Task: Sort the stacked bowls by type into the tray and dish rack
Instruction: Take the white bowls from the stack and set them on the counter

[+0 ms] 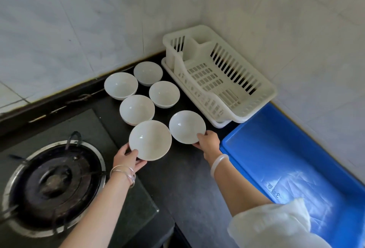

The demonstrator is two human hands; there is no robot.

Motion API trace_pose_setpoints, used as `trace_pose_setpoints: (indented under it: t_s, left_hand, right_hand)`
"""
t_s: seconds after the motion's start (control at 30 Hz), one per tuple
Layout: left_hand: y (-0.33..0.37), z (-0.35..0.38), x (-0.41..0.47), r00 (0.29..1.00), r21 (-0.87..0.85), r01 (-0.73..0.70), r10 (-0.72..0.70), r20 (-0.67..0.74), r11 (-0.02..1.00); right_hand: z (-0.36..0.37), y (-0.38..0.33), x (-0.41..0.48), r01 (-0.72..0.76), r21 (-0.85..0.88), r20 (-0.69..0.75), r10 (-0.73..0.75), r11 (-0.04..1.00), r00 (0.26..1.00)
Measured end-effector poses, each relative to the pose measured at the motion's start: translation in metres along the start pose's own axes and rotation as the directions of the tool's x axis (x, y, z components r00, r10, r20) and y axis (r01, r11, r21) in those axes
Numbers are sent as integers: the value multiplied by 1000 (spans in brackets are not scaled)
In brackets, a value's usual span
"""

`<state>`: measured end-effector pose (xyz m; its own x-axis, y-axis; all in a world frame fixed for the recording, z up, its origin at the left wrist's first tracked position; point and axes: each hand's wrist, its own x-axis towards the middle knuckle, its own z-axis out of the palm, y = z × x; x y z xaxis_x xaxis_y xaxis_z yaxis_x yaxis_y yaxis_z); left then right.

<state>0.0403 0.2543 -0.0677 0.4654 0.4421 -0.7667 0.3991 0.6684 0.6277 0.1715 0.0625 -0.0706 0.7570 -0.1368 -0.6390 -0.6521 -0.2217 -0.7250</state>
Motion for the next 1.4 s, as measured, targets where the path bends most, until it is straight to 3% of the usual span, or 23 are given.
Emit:
trace_pose_setpoints:
  t_s: [0.27, 0.63, 1.0, 1.17, 1.27, 1.4]
  left_hand:
    - [-2, 3, -3, 1000, -37, 7, -7, 2, 999]
    - [-5, 5, -4, 999, -34, 23, -25, -45, 999]
    - [-12, 7, -5, 996, -77, -25, 19, -83, 997]
    - [-20, 9, -12, 990, 21, -129, 130, -56, 991]
    - [-32, 9, -23, 981, 102, -185, 189, -33, 978]
    - [-53, 12, -44, 993, 100, -114, 111, 31, 988]
  right_hand:
    - [5, 3, 4, -90, 100, 48, 85, 991, 995]
    - [14, -6, -2, -59, 212, 140, 30, 975, 990]
    - [12, -6, -6, -105, 160, 210, 70, 982, 975]
    - [3, -2, -13, -94, 93, 254, 68, 991, 965]
    - [-11, 3, -26, -39, 64, 256, 22, 997, 966]
    - [-44, 16, -54, 68, 32, 243, -73, 997, 967]
